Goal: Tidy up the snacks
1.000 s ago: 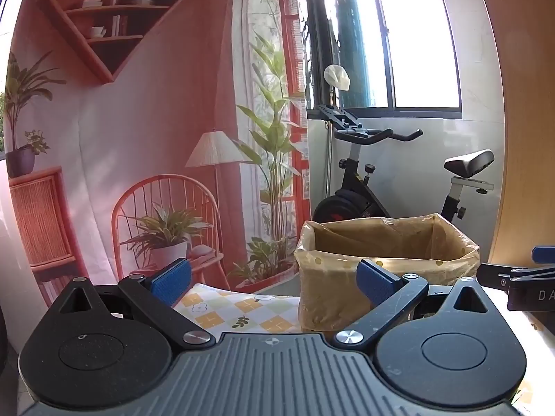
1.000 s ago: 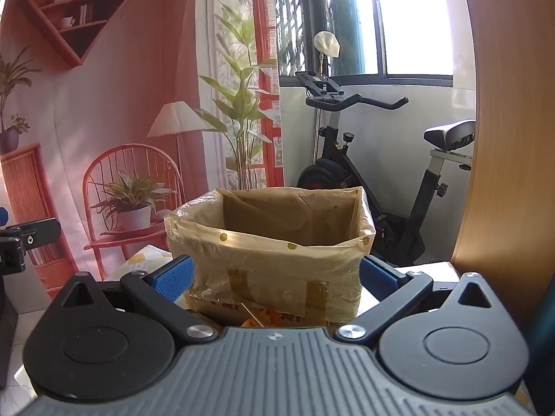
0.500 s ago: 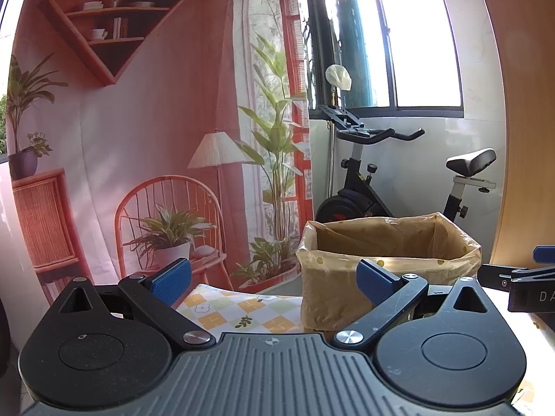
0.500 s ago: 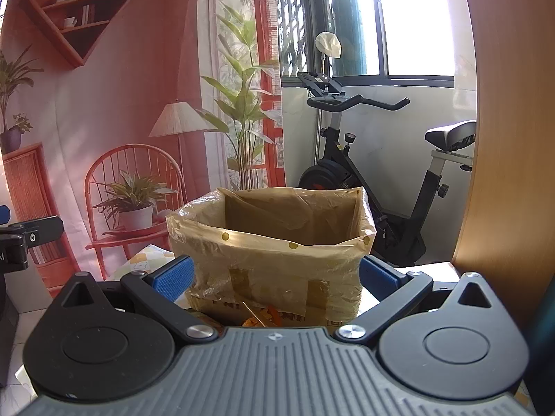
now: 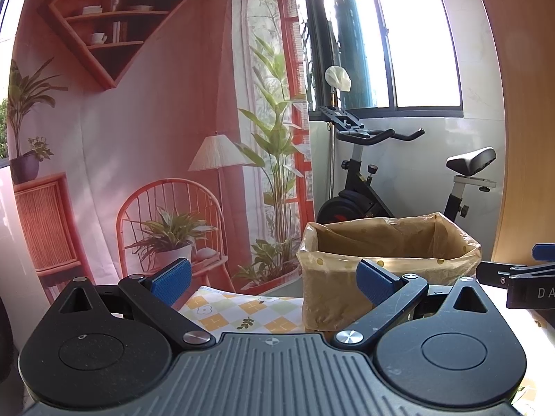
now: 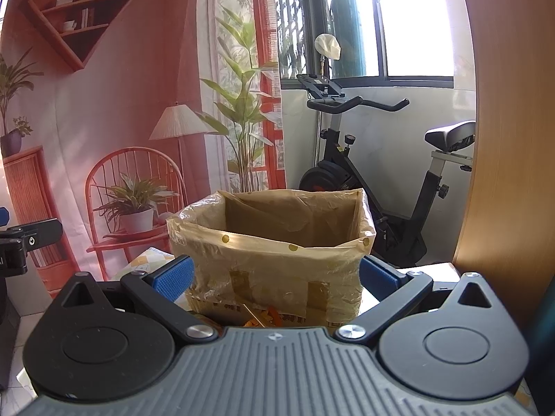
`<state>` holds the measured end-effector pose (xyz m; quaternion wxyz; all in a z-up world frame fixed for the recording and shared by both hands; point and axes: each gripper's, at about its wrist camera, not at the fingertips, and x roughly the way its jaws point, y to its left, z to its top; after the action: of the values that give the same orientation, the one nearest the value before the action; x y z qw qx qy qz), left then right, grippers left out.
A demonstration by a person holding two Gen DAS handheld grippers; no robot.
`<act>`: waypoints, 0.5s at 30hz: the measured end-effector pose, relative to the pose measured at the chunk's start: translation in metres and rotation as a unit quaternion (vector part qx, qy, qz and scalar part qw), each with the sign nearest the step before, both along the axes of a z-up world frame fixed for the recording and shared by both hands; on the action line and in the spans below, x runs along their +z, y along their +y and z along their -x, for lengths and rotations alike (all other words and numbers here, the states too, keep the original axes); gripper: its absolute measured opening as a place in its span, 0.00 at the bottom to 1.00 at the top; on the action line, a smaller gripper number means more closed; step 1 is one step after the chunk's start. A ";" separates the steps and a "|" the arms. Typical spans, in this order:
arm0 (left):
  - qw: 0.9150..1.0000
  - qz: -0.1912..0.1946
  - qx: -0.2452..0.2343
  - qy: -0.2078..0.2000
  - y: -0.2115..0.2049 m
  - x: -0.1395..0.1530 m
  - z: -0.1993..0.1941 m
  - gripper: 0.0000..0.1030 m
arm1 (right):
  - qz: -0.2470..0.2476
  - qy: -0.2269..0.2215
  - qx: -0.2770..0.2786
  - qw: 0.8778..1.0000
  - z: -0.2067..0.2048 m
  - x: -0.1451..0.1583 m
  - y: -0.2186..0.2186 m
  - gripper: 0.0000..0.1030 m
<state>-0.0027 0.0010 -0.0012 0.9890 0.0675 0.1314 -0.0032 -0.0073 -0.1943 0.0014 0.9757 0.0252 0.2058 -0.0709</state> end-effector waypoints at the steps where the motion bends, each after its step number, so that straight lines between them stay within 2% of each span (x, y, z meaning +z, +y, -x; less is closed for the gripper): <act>1: 1.000 0.000 0.000 0.000 0.000 0.000 0.000 0.99 | -0.001 0.000 0.000 1.000 0.000 0.000 0.000 1.00; 15: 1.000 0.005 0.001 0.000 0.000 -0.001 0.001 0.99 | 0.000 0.001 -0.001 1.000 0.000 0.001 -0.001 1.00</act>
<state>-0.0036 0.0005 -0.0022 0.9893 0.0628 0.1316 -0.0032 -0.0077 -0.1948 0.0022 0.9754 0.0252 0.2067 -0.0720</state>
